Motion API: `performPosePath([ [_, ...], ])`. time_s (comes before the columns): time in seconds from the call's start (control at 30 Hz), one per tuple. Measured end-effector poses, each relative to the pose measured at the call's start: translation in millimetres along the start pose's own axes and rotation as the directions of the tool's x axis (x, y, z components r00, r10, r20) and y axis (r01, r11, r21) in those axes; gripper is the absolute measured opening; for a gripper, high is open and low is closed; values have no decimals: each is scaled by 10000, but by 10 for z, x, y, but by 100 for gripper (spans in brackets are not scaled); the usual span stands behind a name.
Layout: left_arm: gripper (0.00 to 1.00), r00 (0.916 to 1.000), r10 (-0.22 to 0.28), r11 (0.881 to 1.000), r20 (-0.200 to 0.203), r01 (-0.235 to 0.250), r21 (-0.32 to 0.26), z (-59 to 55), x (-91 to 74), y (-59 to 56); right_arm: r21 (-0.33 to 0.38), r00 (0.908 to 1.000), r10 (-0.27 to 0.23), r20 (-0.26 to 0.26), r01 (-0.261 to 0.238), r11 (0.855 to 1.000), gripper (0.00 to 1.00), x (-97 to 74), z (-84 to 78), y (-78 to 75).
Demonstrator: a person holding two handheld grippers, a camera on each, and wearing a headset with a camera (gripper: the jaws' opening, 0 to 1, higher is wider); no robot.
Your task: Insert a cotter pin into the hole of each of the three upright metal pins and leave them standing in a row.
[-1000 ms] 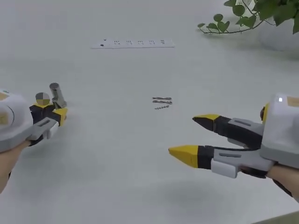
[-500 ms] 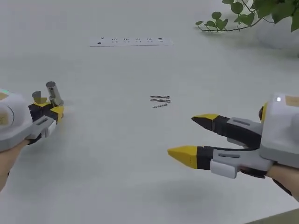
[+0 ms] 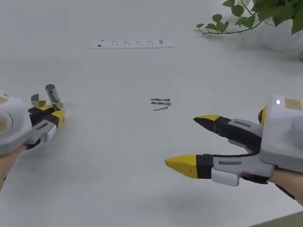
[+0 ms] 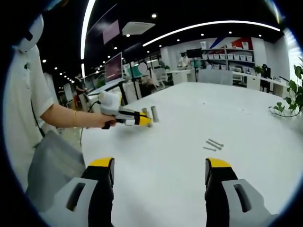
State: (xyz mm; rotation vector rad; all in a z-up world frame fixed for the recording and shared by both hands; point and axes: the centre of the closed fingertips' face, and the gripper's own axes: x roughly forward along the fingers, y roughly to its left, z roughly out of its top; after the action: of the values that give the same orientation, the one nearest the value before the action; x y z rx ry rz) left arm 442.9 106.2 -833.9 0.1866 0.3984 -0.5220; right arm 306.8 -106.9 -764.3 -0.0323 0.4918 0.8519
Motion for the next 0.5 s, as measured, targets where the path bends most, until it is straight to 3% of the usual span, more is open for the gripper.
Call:
performPosePath([
  [0.3,7,9989,-462,9988,80,461,167,37,-36,-142,-12,9999,23,-123,-23,10000,83,-26,-25,30],
  [0.5,7,9948,-1012,9938,64,1008,466,36,-58,-303,-62,9996,146,-232,-148,9999,83,-28,-45,64],
])
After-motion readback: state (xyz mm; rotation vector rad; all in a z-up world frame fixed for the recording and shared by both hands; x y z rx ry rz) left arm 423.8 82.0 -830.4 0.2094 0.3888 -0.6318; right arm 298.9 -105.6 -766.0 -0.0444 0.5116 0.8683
